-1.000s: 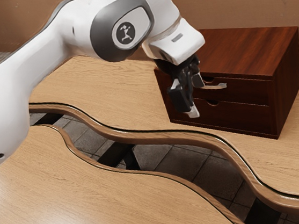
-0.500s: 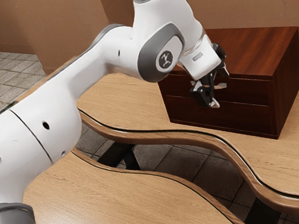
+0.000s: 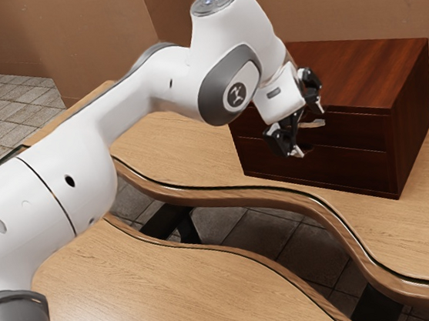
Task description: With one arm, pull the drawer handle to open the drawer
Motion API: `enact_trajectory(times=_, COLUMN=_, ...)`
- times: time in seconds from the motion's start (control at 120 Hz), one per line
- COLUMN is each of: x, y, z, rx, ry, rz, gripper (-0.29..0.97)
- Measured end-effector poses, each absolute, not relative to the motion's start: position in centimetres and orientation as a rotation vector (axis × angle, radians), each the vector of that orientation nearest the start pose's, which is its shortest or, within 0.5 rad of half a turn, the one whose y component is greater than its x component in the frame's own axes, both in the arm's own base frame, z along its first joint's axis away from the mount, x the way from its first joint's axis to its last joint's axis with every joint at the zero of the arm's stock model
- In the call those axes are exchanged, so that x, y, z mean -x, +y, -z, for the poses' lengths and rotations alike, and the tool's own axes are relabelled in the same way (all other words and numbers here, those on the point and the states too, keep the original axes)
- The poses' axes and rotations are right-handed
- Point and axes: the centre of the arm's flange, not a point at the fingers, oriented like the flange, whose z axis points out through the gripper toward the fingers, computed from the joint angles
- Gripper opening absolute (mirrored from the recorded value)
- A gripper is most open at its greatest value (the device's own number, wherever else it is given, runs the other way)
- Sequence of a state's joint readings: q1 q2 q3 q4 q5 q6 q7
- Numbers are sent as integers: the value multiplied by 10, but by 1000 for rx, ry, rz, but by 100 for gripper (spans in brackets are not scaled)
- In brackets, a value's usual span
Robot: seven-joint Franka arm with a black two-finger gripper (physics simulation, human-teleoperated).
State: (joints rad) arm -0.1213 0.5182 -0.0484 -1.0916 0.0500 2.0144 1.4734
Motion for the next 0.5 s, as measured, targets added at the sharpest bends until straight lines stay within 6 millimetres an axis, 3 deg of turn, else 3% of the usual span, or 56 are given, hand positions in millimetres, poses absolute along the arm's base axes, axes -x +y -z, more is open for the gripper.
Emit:
enact_trajectory(times=0.283, x=-734, y=-105, z=-553, rx=1908, ry=2113, rz=412, gripper=68)
enact_trajectory(times=0.5, x=-737, y=-96, z=-551, rx=1891, ry=2108, rz=423, gripper=68)
